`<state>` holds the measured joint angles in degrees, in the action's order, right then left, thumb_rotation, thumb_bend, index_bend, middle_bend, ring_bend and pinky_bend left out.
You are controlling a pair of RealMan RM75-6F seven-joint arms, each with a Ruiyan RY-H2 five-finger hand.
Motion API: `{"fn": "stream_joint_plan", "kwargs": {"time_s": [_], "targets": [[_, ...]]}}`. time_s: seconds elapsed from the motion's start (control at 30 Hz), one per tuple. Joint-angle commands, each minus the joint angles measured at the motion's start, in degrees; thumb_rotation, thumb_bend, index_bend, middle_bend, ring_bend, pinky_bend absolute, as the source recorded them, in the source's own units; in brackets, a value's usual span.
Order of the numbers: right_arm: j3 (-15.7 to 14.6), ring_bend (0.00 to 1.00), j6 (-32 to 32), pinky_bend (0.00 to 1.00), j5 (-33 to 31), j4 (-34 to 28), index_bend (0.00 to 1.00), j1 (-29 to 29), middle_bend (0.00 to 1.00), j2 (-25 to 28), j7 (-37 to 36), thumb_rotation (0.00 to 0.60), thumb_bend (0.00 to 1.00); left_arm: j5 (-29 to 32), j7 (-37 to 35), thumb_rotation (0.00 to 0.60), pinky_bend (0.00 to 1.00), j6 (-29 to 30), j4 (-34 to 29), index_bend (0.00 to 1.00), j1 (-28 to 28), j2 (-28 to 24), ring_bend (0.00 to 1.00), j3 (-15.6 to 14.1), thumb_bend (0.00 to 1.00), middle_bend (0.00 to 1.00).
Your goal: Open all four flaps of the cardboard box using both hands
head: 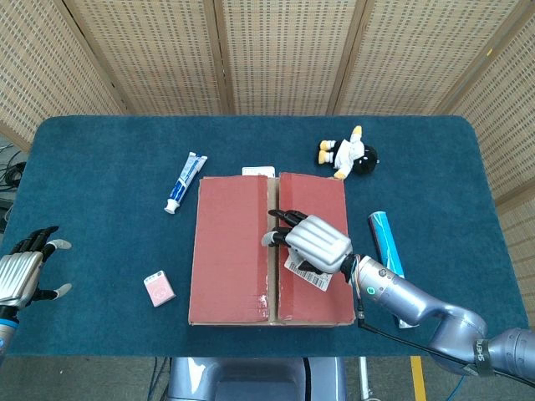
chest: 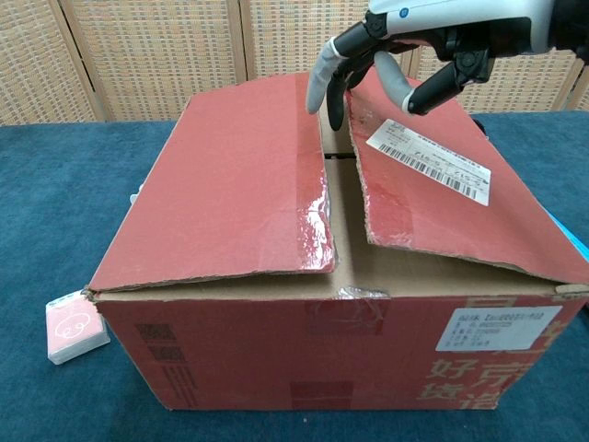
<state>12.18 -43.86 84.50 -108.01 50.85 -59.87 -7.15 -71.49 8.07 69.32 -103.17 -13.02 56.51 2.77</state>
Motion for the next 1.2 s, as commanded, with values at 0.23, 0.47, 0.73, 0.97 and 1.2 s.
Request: {"fn": "stream_joint_plan", "kwargs": {"time_s": [0.23, 0.47, 0.73, 0.97, 1.2], "targets": [[-0.23, 0.02, -1.90, 0.14, 0.23, 0.38, 0.32, -0.47, 0.50, -0.36, 1.53, 0.600, 1.00, -0.25, -0.51, 0.600, 0.14, 0.23, 0.11, 0.27, 0.02, -0.09, 0.07, 0.03, 0.19, 0.09], [-0.07, 0.03, -3.17, 0.14, 0.45, -0.15, 0.32, -0.86, 0.52, 0.67, 2.05, 0.600, 1.00, -0.62, -0.77, 0.600, 0.14, 0.45, -0.11, 0.27, 0.00, -0.38, 0.07, 0.07, 0.19, 0.09], [0.53, 0.04, -4.86, 0.14, 0.50, -1.76, 0.32, -1.78, 0.52, 3.95, 2.48, 0.600, 1.00, -1.03, -0.95, 0.600, 0.14, 0.84, -0.65, 0.27, -0.08, -0.96, 0.07, 0.27, 0.19, 0.09], [1.49, 0.04, -7.11, 0.14, 0.26, -3.60, 0.32, -3.41, 0.52, 8.82, 2.19, 0.600, 1.00, -1.86, -0.78, 0.600, 0.14, 1.32, -1.34, 0.27, -0.27, -1.33, 0.07, 0.40, 0.19, 0.09], [1.92, 0.04, -8.03, 0.14, -0.31, -4.15, 0.32, -4.65, 0.52, 12.20, 1.87, 0.600, 1.00, -1.76, -0.38, 0.600, 0.14, 1.30, -1.60, 0.27, -0.51, -1.50, 0.07, 0.56, 0.19, 0.09]]}}
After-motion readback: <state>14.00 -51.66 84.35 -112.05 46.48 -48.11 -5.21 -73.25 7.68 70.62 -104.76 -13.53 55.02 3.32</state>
